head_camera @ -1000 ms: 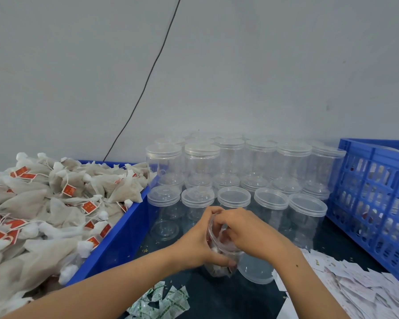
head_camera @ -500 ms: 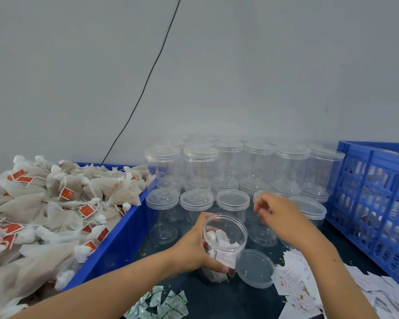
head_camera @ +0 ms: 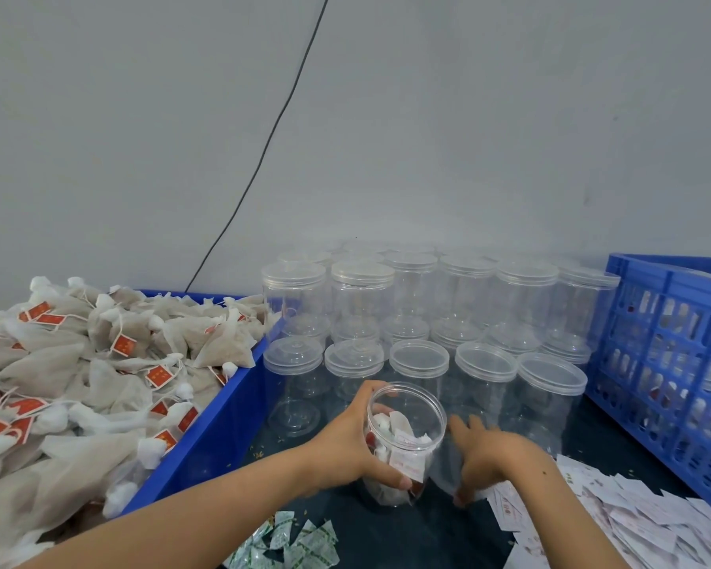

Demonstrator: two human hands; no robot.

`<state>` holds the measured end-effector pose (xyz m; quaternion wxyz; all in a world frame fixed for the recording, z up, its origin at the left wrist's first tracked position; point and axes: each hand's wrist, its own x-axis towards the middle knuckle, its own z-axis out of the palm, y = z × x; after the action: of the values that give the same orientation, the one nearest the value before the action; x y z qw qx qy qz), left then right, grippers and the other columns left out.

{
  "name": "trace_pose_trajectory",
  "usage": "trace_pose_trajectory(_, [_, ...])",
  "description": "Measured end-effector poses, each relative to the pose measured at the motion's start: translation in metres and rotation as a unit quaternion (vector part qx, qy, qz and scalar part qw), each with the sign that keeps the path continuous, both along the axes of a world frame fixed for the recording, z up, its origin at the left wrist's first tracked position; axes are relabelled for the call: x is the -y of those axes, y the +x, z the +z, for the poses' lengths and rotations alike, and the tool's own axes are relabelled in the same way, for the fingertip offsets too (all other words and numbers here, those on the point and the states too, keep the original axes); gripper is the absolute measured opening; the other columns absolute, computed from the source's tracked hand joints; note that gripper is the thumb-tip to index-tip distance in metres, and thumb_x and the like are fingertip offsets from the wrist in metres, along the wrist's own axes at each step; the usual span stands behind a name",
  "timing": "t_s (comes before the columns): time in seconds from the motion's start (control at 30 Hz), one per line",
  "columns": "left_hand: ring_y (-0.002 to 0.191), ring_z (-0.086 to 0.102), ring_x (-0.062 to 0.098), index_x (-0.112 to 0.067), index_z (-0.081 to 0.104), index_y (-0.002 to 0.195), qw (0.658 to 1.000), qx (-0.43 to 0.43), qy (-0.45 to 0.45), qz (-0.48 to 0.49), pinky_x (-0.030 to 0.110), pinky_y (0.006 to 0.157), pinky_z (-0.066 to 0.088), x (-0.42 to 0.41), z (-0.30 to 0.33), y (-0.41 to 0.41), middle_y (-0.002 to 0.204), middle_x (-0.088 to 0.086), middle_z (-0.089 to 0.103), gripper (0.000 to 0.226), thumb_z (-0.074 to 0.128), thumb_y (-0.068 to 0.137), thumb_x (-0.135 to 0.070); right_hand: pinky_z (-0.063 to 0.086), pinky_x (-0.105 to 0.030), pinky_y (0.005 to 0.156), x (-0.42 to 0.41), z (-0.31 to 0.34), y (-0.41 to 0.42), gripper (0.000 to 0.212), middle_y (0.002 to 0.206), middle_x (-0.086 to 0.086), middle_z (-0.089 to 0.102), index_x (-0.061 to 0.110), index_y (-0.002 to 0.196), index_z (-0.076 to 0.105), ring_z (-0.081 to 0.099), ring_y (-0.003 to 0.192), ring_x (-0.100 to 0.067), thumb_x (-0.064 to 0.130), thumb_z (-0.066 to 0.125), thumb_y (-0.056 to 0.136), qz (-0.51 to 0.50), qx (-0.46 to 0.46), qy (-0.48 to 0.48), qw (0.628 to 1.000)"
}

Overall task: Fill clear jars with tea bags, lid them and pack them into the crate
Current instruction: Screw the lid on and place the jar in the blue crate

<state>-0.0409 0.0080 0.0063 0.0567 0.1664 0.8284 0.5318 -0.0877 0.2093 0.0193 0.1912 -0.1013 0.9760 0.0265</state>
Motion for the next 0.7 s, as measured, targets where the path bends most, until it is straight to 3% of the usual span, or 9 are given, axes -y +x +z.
trace_pose_trajectory(0.2, [0.097, 0.061, -0.012, -0.055, 0.033, 0.121, 0.998, 0.005, 0.069, 0.005, 0.008, 0.073, 0.049, -0.004, 0.009, 0.002, 0.114, -0.022, 0.057, 0.085, 0.087, 0.068, -0.017, 0.042, -0.044, 0.106, -0.023, 0.048, 0.020, 0.114, 0.156, -0.003, 0.016, 0.040, 0.147, -0.004, 0.031, 0.138, -0.030, 0.027, 0.080, 0.071, 0.027, -0.104, -0.176, 0.978])
trace_pose_trajectory(0.3, [0.099, 0.061, -0.011, -0.051, 0.032, 0.126, 0.996, -0.008, 0.089, 0.006, 0.008, 0.074, 0.049, -0.006, 0.013, 0.004, 0.110, -0.026, 0.058, 0.087, 0.086, 0.069, -0.014, 0.044, -0.033, 0.100, -0.033, 0.065, 0.030, 0.108, 0.151, 0.004, 0.019, 0.051, 0.139, -0.001, 0.039, 0.128, -0.021, 0.030, 0.080, 0.071, 0.076, -0.151, -0.270, 0.948])
trace_pose_trajectory(0.4, [0.103, 0.060, -0.009, -0.049, 0.029, 0.132, 0.997, -0.019, 0.080, -0.007, 0.009, 0.078, 0.049, -0.006, 0.016, 0.009, 0.119, -0.023, 0.054, 0.089, 0.084, 0.071, -0.014, 0.036, -0.026, 0.103, -0.033, 0.074, 0.037, 0.105, 0.135, 0.019, 0.025, 0.066, 0.128, 0.002, 0.035, 0.127, -0.008, 0.039, 0.083, 0.068, 0.120, -0.153, -0.373, 0.907])
trace_pose_trajectory(0.47, [0.107, 0.060, -0.006, -0.048, 0.024, 0.137, 0.997, -0.005, 0.075, -0.013, 0.010, 0.083, 0.049, -0.005, 0.018, 0.011, 0.126, -0.023, 0.052, 0.093, 0.083, 0.073, -0.017, 0.039, -0.025, 0.100, -0.026, 0.075, 0.038, 0.100, 0.124, 0.026, 0.030, 0.073, 0.122, 0.006, 0.040, 0.122, -0.004, 0.045, 0.083, 0.066, 0.139, -0.121, -0.423, 0.887])
trace_pose_trajectory(0.57, [0.114, 0.060, 0.000, -0.046, 0.029, 0.136, 0.997, -0.008, 0.067, -0.024, 0.022, 0.095, 0.049, -0.005, 0.018, 0.010, 0.127, -0.018, 0.058, 0.090, 0.084, 0.071, -0.018, 0.050, -0.019, 0.091, -0.011, 0.069, 0.037, 0.092, 0.123, 0.028, 0.033, 0.070, 0.127, 0.010, 0.044, 0.116, 0.004, 0.053, 0.077, 0.066, 0.168, -0.093, -0.466, 0.863])
trace_pose_trajectory(0.63, [0.115, 0.061, 0.007, -0.044, 0.033, 0.135, 0.997, -0.014, 0.078, -0.018, 0.034, 0.101, 0.049, -0.006, 0.019, 0.010, 0.126, -0.013, 0.061, 0.089, 0.085, 0.069, -0.016, 0.046, -0.005, 0.078, -0.001, 0.064, 0.035, 0.079, 0.123, 0.029, 0.032, 0.070, 0.125, 0.015, 0.040, 0.114, 0.013, 0.056, 0.070, 0.071, 0.185, -0.091, -0.470, 0.858])
trace_pose_trajectory(0.7, [0.113, 0.062, 0.009, -0.042, 0.036, 0.135, 0.996, -0.022, 0.087, -0.010, 0.037, 0.100, 0.050, -0.006, 0.020, 0.009, 0.124, -0.011, 0.063, 0.088, 0.086, 0.067, -0.016, 0.040, -0.004, 0.079, 0.008, 0.057, 0.033, 0.063, 0.125, 0.029, 0.031, 0.069, 0.122, 0.023, 0.036, 0.116, 0.014, 0.059, 0.065, 0.076, 0.189, -0.101, -0.461, 0.861])
